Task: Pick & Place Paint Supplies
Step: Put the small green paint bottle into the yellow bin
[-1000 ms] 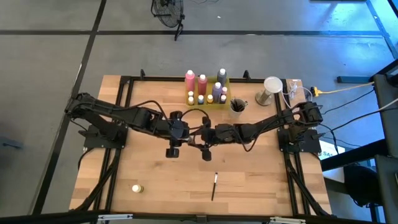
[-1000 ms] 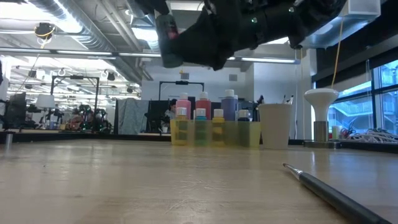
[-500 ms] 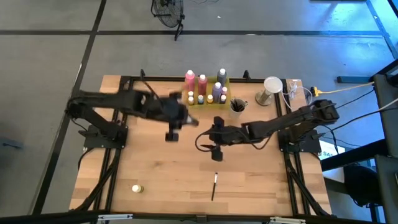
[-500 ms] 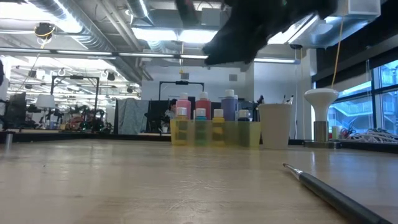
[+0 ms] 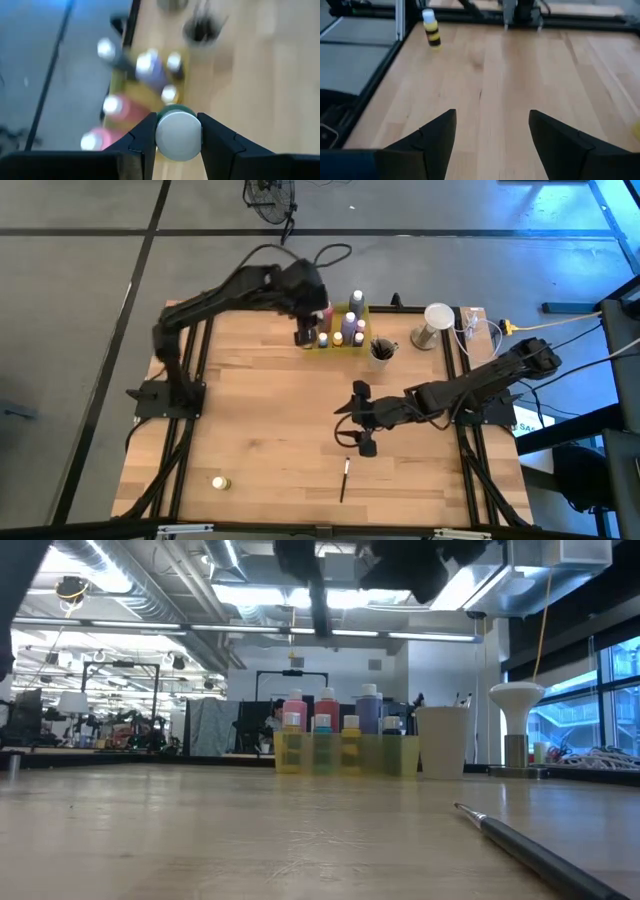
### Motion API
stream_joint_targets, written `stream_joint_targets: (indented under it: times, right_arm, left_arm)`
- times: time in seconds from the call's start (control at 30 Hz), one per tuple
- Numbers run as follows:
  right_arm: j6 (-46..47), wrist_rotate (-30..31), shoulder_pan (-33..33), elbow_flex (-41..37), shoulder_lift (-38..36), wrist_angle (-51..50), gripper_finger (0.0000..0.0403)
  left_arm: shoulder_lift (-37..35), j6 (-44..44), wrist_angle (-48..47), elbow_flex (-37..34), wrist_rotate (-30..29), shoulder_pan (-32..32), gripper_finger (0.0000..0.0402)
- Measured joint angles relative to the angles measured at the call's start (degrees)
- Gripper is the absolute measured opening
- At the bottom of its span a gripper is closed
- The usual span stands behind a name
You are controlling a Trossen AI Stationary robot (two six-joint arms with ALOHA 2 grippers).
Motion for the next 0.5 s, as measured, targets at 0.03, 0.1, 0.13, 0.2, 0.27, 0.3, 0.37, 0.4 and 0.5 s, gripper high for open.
stream_joint_targets:
  times: [0.03,0.1,0.13,0.2,0.27,0.3,0.37,0.4,0.5]
  right_arm:
    - [0.0,0.5,0.3,0.0,-0.3,0.2,0.0254]
    - [-0.5,1.9,0.7,0.0,-0.8,-0.4,0.0254]
    - [-0.7,2.8,0.8,0.0,-0.9,-0.6,0.0254]
    - [-1.1,4.5,1.1,0.0,-0.9,-1.4,0.0254]
    - [-1.1,5.5,1.4,0.0,-0.9,-1.4,0.0254]
    - [-1.0,5.4,1.5,0.0,-0.9,-1.1,0.0254]
    - [-1.2,5.5,2.1,0.0,-1.0,-0.4,0.0254]
    - [-1.5,5.8,2.5,0.0,-1.4,-0.6,0.0254]
    - [-1.9,8.7,4.1,0.0,-2.5,-1.6,0.0254]
  left_arm:
    - [1.8,0.6,-2.1,1.4,0.0,0.9,0.0114]
    - [4.7,1.7,-3.3,3.2,0.0,2.4,0.0114]
    - [5.9,1.9,-3.1,3.6,0.2,3.0,0.0114]
    - [7.8,1.8,-3.2,4.2,1.1,3.9,0.0114]
    - [9.1,2.2,-3.1,4.3,1.5,4.4,0.0114]
    - [9.8,2.2,-3.1,4.3,1.4,4.8,0.0114]
    - [11.3,1.8,-2.8,4.3,1.7,5.6,0.0114]
    - [12.0,0.9,-2.6,4.3,1.7,6.0,0.0114]
    - [13.8,-3.0,-1.3,4.3,1.5,7.1,0.0114]
